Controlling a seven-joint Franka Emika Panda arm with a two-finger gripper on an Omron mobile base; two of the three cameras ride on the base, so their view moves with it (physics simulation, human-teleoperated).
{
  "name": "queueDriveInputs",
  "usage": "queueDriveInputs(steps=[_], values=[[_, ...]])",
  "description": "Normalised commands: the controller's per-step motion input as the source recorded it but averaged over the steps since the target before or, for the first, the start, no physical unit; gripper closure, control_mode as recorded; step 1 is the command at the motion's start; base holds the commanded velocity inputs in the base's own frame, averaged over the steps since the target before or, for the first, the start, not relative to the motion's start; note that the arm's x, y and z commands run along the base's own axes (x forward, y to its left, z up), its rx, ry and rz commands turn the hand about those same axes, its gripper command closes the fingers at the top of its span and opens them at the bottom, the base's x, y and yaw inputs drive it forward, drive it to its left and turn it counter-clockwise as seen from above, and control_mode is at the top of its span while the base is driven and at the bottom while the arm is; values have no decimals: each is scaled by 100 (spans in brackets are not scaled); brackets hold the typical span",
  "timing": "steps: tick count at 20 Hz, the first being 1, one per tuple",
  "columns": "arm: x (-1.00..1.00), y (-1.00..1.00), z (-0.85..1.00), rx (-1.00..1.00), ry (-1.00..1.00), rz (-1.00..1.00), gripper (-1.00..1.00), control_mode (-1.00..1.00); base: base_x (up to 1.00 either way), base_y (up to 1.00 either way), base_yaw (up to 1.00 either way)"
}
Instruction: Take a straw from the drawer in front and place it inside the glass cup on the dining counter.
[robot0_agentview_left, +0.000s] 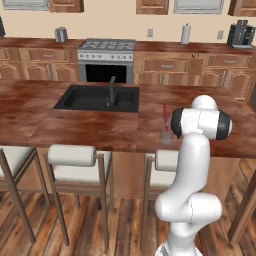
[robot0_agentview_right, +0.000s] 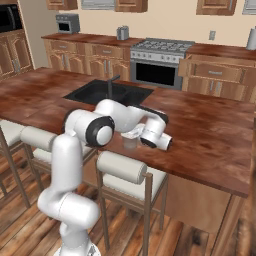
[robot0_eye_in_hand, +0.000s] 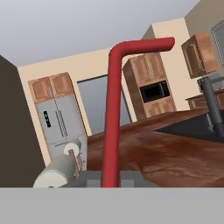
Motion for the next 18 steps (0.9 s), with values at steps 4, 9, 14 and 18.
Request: queueDriveInputs(steps=[4,9,14,18], values=[[20,-5,-25,0,0,0,100,-100,0,0,0],[29,-2,-22,0,0,0,100,-100,0,0,0],[20,-7,-16,0,0,0,100,-100,0,0,0],[4,-7,-12,0,-1,0,100,-100,0,0,0]])
